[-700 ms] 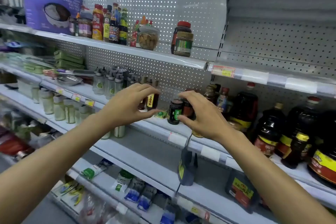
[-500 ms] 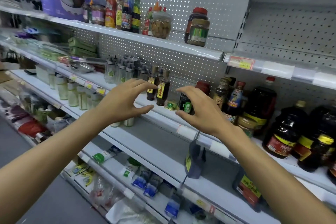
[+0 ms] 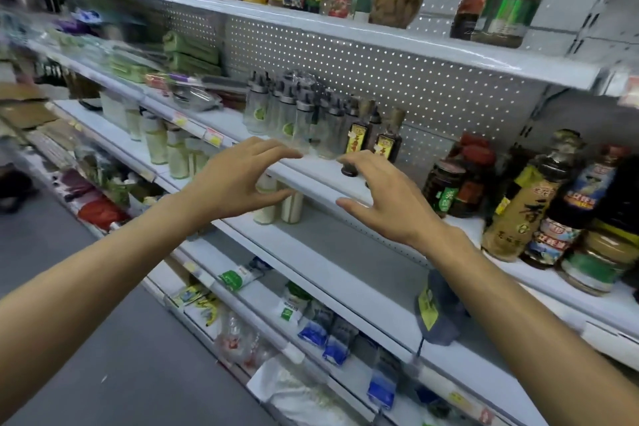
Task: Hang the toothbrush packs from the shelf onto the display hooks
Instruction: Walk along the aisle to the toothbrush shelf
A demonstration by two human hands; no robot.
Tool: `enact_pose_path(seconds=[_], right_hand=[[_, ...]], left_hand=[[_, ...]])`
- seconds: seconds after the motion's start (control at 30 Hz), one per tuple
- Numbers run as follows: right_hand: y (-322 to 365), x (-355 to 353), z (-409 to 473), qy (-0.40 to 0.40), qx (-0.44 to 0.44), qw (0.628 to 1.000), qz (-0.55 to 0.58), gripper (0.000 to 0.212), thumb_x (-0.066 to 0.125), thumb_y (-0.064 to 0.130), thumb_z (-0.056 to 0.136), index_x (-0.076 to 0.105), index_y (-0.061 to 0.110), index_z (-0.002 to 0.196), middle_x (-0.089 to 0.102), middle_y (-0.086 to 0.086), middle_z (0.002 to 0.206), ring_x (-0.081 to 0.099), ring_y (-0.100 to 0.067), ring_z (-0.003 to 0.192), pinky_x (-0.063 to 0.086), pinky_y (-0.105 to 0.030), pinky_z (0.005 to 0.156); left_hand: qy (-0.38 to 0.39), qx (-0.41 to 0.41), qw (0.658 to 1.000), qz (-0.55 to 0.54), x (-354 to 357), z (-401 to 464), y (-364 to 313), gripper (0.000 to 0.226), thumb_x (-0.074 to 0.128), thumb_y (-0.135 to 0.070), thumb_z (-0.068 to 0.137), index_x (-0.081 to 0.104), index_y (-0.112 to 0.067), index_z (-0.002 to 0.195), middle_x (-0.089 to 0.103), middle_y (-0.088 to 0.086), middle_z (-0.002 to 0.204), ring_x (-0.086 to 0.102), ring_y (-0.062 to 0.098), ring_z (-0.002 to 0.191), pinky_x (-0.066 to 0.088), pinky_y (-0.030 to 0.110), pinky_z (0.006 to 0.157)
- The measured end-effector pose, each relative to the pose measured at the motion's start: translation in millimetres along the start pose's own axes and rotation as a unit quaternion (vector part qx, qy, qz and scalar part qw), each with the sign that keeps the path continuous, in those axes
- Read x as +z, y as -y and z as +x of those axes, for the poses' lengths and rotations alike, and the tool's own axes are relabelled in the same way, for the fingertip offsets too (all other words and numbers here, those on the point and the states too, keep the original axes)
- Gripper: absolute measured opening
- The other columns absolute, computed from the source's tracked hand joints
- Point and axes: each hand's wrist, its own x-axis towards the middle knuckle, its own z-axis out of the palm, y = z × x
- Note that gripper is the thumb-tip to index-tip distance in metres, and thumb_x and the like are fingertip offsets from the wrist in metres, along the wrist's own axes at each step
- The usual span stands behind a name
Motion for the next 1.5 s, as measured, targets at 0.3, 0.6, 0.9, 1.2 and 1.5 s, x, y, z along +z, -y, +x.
enact_pose_path(seconds=[0.3, 0.6, 0.9, 1.2, 1.5], right_hand=[[26, 63, 98, -0.005, -0.006, 1.000, 0.003, 0.056, 0.065, 0.043, 0.091, 0.045, 0.023, 0.139, 0.051, 0.003, 0.139, 0.047, -0.017, 0.127, 0.046, -0.037, 0.099], [31, 122, 173, 0.008, -0.041, 0.998, 0.042, 0.056, 0.067, 0.039, 0.089, 0.047, 0.021, 0.138, 0.052, 0.001, 0.139, 0.049, -0.021, 0.127, 0.046, -0.040, 0.100], [26, 195, 268, 0.035, -0.127, 0.987, 0.090, 0.055, 0.066, 0.039, 0.088, 0.048, 0.021, 0.137, 0.054, 0.001, 0.135, 0.053, -0.022, 0.120, 0.050, -0.041, 0.090], [46, 259, 364, 0.052, -0.226, 0.964, 0.129, 0.059, 0.067, 0.041, 0.089, 0.046, 0.021, 0.140, 0.053, 0.002, 0.139, 0.049, -0.020, 0.127, 0.048, -0.037, 0.094], [101, 327, 432, 0.080, -0.285, 0.937, 0.187, 0.057, 0.069, 0.037, 0.089, 0.048, 0.017, 0.139, 0.054, 0.000, 0.139, 0.048, -0.020, 0.130, 0.043, -0.035, 0.101]], left_hand=[[0.006, -0.002, 1.000, 0.006, 0, -3, 111, 0.055, 0.063, -0.052, 0.089, 0.050, -0.029, 0.137, 0.058, -0.006, 0.133, 0.052, 0.017, 0.122, 0.050, 0.041, 0.094], [0.008, -0.052, 0.998, 0.022, 7, -19, 191, 0.056, 0.061, -0.054, 0.090, 0.048, -0.029, 0.139, 0.057, -0.007, 0.135, 0.053, 0.016, 0.122, 0.049, 0.036, 0.097], [0.009, -0.131, 0.990, 0.057, 18, -34, 268, 0.054, 0.062, -0.051, 0.089, 0.051, -0.026, 0.137, 0.058, -0.003, 0.134, 0.052, 0.017, 0.123, 0.047, 0.034, 0.097], [0.039, -0.215, 0.965, 0.148, 3, -57, 335, 0.057, 0.059, -0.057, 0.088, 0.049, -0.030, 0.138, 0.059, -0.004, 0.130, 0.055, 0.019, 0.118, 0.051, 0.041, 0.093], [0.035, -0.290, 0.942, 0.167, -14, -116, 390, 0.062, 0.049, -0.066, 0.087, 0.051, -0.029, 0.136, 0.058, -0.006, 0.133, 0.054, 0.016, 0.120, 0.050, 0.037, 0.097]])
